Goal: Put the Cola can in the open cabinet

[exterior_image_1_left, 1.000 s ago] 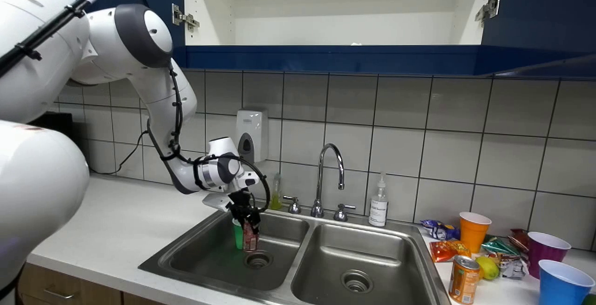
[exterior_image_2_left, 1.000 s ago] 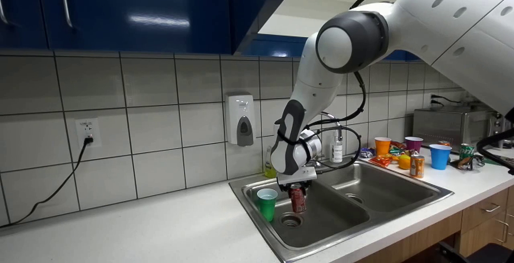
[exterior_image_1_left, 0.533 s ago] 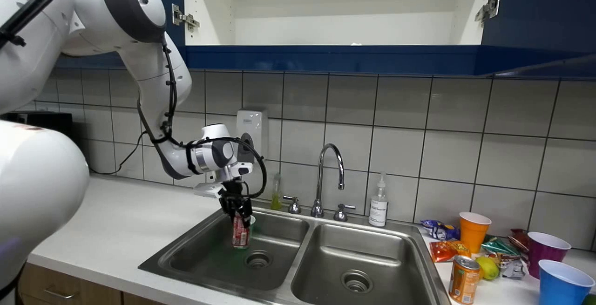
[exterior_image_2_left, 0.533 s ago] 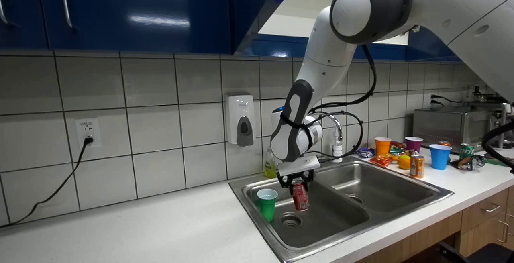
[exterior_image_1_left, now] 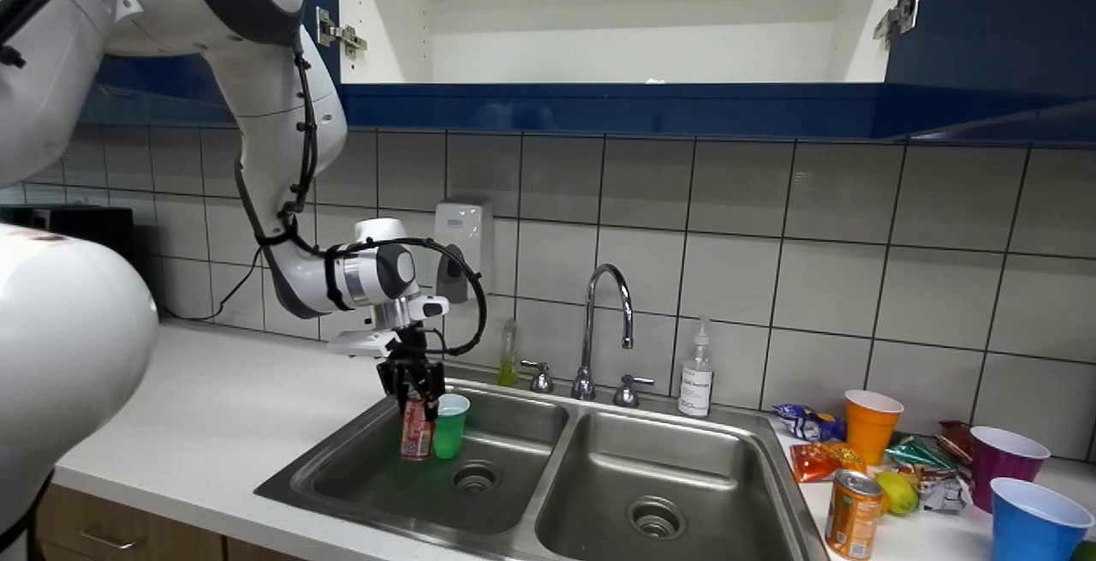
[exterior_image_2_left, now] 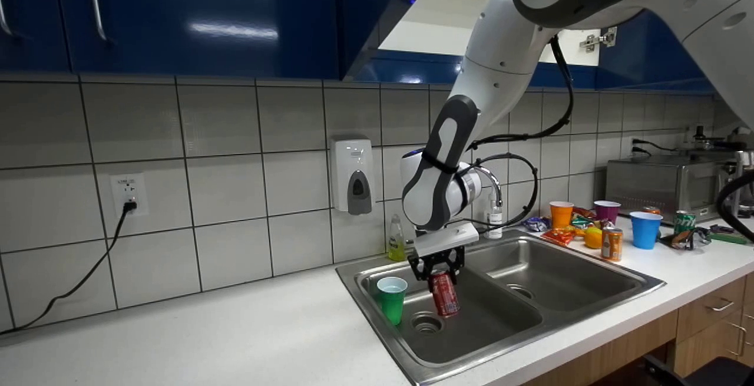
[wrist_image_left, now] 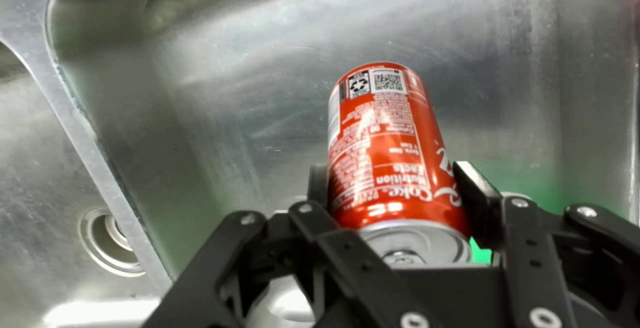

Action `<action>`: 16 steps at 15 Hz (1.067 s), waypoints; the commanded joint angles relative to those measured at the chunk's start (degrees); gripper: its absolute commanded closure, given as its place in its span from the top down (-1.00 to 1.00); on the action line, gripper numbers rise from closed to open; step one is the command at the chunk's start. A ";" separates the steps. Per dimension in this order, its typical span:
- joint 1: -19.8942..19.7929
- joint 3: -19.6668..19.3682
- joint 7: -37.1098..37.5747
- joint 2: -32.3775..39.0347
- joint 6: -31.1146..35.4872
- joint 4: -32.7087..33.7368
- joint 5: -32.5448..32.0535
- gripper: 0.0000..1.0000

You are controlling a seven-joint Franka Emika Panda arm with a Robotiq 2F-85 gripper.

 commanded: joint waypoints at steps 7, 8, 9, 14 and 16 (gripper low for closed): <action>-3.70 4.25 0.04 -11.54 -0.56 -10.63 -5.25 -0.23; -3.73 4.47 0.57 -12.48 -0.28 -11.74 -5.69 -0.23; -3.90 4.83 0.70 -13.38 -0.11 -12.81 -5.93 -0.23; -4.58 6.72 1.99 -17.93 0.11 -17.94 -6.78 -0.23; -5.05 7.72 2.46 -19.66 0.06 -19.76 -6.95 -0.23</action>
